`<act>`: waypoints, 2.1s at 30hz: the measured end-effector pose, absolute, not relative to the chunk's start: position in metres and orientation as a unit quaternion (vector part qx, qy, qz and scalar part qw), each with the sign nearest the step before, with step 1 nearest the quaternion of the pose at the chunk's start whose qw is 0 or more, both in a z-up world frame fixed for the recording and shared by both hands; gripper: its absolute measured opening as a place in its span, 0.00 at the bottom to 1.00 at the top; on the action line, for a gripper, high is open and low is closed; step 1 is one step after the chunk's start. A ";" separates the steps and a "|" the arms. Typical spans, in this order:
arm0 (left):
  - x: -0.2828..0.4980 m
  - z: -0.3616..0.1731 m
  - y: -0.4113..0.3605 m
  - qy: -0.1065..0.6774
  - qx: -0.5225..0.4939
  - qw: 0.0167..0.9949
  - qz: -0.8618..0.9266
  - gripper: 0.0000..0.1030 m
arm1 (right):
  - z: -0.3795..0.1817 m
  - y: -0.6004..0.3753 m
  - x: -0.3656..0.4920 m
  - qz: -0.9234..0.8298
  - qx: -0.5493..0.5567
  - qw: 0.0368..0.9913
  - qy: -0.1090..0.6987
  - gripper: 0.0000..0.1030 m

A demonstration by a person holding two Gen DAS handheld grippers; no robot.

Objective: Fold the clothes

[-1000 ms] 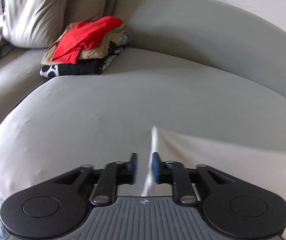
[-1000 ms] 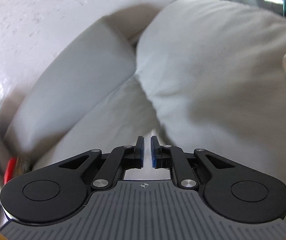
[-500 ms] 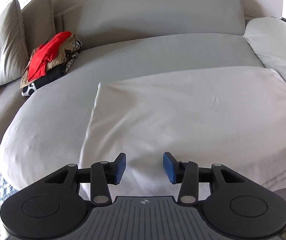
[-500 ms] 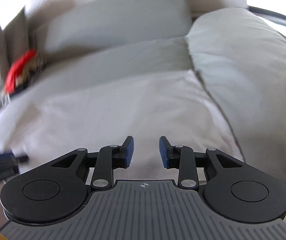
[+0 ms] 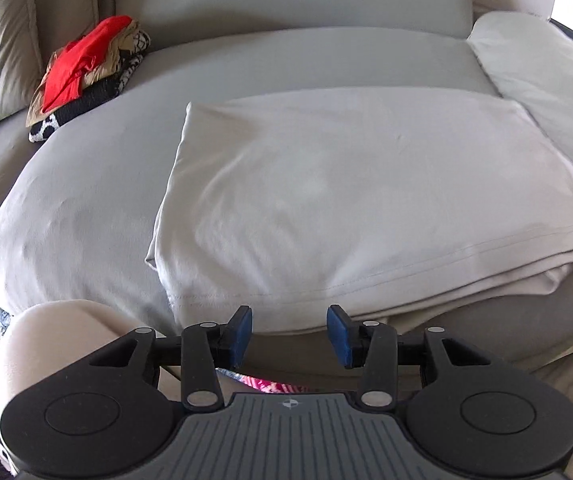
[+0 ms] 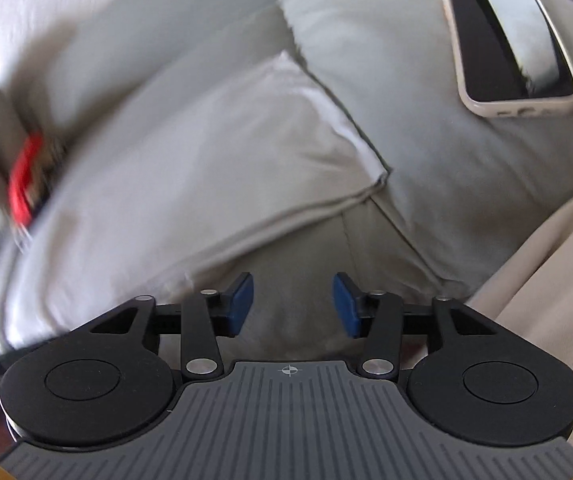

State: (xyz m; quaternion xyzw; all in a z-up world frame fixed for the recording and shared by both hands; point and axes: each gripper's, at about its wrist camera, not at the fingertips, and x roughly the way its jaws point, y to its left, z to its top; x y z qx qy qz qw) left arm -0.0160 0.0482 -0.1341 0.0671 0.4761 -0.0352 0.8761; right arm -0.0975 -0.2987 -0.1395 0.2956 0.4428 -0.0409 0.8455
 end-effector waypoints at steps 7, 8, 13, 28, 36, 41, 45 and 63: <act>-0.011 -0.127 0.030 0.450 0.068 0.889 -0.046 0.54 | -0.156 -0.324 -0.098 -0.011 0.480 0.789 0.384 0.50; -0.008 -0.126 0.029 0.449 0.067 0.890 -0.044 0.55 | -0.160 -0.327 -0.099 -0.010 0.498 0.781 0.377 0.50; 0.004 -0.128 0.025 0.446 0.065 0.892 -0.042 0.55 | -0.183 -0.337 -0.094 -0.003 0.575 0.734 0.362 0.51; 0.024 -0.150 0.020 0.463 0.064 0.883 -0.039 0.64 | -0.234 -0.321 -0.059 0.054 0.659 0.673 0.332 0.45; 0.024 -0.150 0.022 0.465 0.062 0.882 -0.042 0.66 | -0.248 -0.333 -0.050 0.024 0.691 0.672 0.264 0.40; 0.026 -0.150 0.022 0.468 0.063 0.880 -0.043 0.66 | -0.246 -0.334 -0.031 0.011 0.678 0.690 0.253 0.37; 0.026 -0.150 0.022 0.468 0.065 0.880 -0.043 0.66 | -0.241 -0.337 -0.025 -0.017 0.651 0.720 0.239 0.30; 0.011 -0.124 0.045 0.466 0.036 0.882 -0.055 0.64 | -0.192 -0.318 0.023 -0.133 0.452 0.825 0.313 0.03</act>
